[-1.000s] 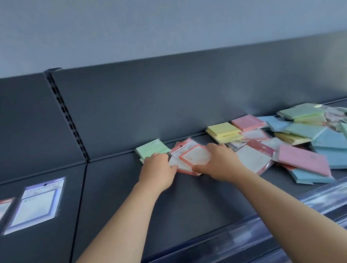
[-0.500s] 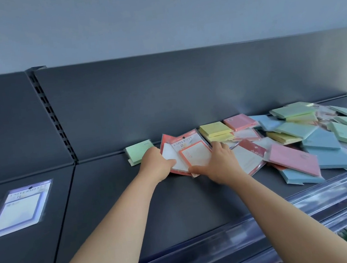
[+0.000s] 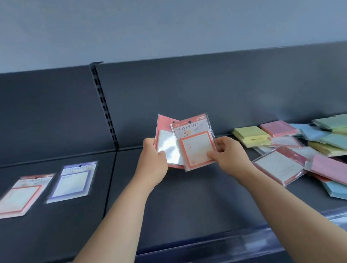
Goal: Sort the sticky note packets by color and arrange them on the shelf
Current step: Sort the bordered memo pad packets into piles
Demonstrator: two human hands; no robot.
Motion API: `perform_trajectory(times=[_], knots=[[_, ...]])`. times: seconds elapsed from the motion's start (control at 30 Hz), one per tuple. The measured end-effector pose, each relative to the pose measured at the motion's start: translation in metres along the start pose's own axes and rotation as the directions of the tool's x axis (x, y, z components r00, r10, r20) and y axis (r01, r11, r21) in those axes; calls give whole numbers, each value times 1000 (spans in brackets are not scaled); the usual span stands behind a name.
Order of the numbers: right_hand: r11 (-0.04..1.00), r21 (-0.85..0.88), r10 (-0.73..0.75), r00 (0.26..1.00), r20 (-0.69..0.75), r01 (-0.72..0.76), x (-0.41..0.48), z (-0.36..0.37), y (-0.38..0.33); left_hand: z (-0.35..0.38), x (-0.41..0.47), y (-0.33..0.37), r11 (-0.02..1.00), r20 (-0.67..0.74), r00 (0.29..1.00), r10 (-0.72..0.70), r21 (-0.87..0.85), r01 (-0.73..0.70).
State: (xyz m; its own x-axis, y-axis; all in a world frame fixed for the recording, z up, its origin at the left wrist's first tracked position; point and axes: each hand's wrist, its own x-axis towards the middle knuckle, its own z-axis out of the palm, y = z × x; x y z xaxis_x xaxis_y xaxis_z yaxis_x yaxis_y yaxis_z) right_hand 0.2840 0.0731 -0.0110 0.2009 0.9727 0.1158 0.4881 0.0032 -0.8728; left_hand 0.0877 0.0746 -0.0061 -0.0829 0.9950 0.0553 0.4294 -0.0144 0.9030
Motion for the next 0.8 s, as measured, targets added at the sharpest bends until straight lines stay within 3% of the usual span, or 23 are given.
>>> perform_trajectory(times=[0.17,0.33,0.8], knots=[[998,59,3,999,-39,0,-3,37,-27,-51,-12,-18,997,-98,994,-44,-73,37],[993,118,-10,1000,12,9,-18,80,-62,-105,-23,-39,989,-158,983,-89,-129,69],[988,155,1,998,64,-11,-87,214,-150,-263,-45,-105,996,-258,962,-92,-4,94]])
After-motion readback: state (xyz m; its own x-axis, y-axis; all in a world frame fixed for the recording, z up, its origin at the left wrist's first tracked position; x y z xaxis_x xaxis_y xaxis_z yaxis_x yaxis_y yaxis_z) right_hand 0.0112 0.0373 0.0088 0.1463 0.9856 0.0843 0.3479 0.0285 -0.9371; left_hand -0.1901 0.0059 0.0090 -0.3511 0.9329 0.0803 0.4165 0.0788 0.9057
